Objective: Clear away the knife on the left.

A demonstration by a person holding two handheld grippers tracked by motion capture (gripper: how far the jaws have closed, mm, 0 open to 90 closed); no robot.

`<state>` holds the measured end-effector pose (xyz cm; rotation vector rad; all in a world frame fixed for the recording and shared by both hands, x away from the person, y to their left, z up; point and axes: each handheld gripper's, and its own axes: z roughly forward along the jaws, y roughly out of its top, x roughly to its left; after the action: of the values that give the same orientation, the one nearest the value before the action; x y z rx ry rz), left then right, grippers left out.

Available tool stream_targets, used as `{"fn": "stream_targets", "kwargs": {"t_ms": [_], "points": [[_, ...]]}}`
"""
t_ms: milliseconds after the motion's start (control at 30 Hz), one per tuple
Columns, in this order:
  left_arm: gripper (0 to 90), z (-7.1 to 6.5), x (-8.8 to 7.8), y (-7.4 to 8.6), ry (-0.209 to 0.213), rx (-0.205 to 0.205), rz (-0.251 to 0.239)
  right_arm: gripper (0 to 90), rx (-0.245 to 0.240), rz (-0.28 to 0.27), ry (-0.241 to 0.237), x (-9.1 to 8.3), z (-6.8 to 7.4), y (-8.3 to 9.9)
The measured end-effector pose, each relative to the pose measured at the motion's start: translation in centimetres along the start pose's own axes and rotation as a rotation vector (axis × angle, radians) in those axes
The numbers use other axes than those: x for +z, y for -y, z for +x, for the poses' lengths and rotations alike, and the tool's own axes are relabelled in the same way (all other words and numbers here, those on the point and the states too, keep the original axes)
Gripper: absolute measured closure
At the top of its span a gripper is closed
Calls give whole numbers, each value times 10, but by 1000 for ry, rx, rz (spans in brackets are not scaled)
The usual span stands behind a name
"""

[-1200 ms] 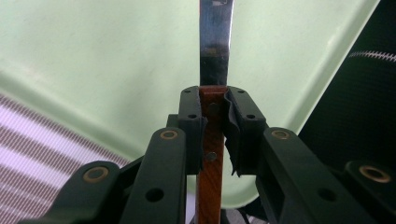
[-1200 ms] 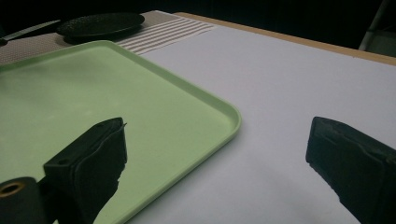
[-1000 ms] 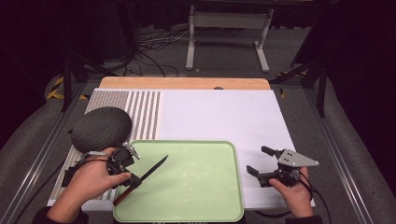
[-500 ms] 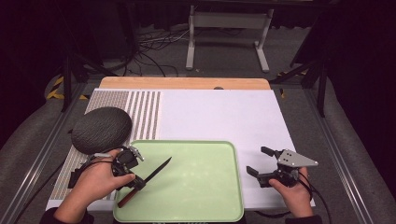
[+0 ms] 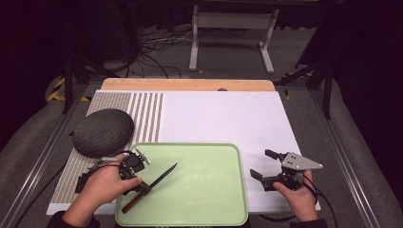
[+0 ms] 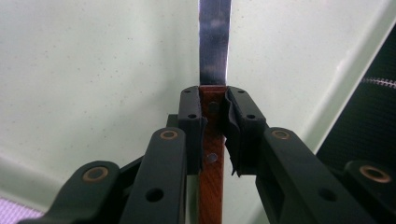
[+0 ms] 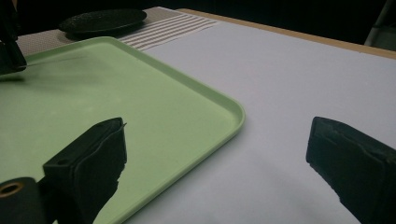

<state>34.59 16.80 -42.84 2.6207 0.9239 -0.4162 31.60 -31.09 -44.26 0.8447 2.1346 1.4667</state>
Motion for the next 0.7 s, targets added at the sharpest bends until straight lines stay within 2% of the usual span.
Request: {"fn": "stream_targets", "kwargs": {"t_ms": [167,700], "points": [[775,2,6,-1,12,-19,7,58,4,-2,-1,0,-1,0],[774,3,10,-2,11,-24,13,59,1,3,-3,0,0,1]]}}
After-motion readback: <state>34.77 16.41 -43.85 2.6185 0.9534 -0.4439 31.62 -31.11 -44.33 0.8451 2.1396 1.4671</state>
